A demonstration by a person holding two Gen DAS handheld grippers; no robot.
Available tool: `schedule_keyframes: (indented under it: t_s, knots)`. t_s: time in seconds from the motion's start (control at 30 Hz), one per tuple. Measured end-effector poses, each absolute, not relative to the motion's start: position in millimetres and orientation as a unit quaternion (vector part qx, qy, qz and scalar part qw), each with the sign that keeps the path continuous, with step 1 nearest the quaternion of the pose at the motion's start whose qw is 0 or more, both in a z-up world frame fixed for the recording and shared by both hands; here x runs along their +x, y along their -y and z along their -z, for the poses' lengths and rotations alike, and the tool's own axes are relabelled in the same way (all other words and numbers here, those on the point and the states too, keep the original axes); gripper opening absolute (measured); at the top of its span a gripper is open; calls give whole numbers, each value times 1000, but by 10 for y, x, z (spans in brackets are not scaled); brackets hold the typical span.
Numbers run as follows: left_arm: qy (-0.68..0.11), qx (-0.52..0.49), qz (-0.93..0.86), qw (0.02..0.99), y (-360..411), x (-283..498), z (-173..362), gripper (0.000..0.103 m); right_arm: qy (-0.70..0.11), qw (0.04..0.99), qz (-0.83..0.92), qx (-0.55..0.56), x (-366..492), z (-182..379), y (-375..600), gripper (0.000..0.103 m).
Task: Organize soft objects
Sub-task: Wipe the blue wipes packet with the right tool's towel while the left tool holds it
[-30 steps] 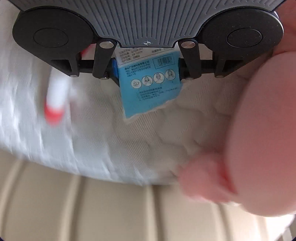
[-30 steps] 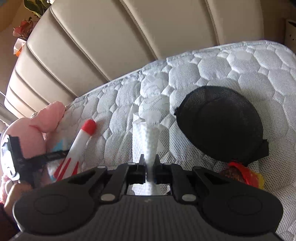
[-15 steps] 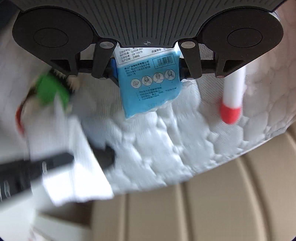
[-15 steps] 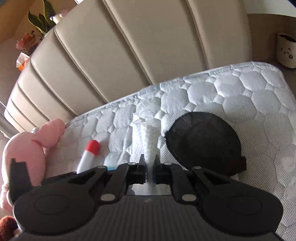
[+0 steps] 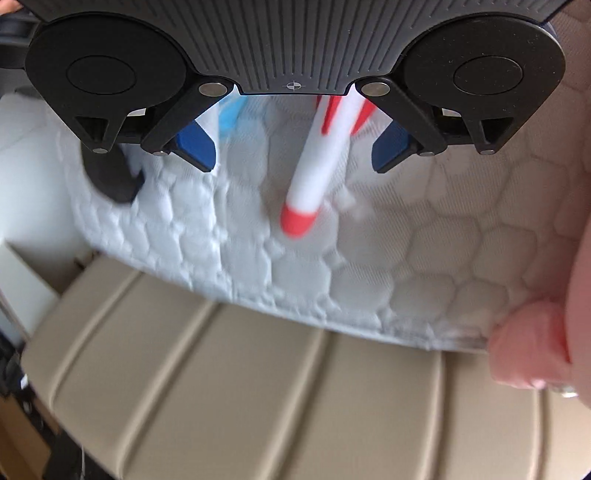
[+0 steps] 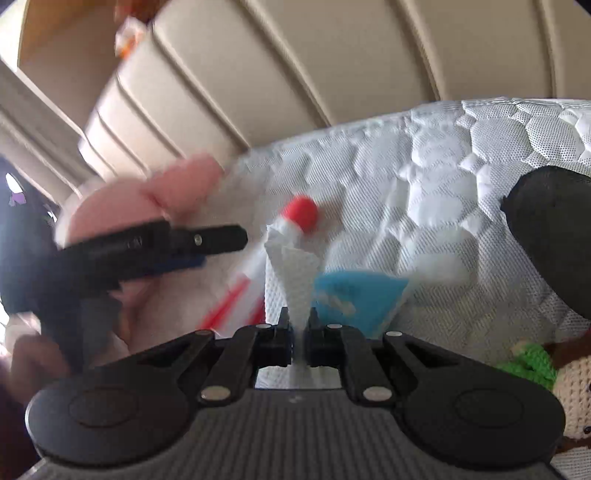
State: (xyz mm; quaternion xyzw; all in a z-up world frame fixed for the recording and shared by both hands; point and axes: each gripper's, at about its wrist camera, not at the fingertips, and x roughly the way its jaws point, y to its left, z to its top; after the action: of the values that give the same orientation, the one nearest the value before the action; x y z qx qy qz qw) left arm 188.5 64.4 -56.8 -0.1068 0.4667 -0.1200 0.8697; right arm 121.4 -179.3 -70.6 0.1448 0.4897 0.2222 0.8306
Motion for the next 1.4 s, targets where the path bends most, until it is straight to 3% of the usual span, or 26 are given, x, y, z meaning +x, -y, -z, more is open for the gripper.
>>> schedule_keyframes:
  t_s: [0.4, 0.77, 0.9, 1.1, 1.4]
  knots:
    - [-444, 161, 207, 857, 311, 1457, 549, 95, -496, 844, -133, 155, 1352, 758, 2192, 7]
    - [-444, 189, 203, 852, 394, 1425, 553, 96, -459, 852, -179, 179, 1542, 668, 2133, 7]
    - [-448, 189, 202, 850, 383, 1428, 561, 96, -483, 844, -174, 158, 1570, 815, 2096, 7]
    - [-459, 164, 205, 849, 301, 1479, 582, 99, -512, 842, -95, 141, 1605, 941, 2371, 7]
    - [-510, -111, 176, 834, -412, 1821, 628, 99, -486, 840, -197, 142, 1063, 384, 2110, 7]
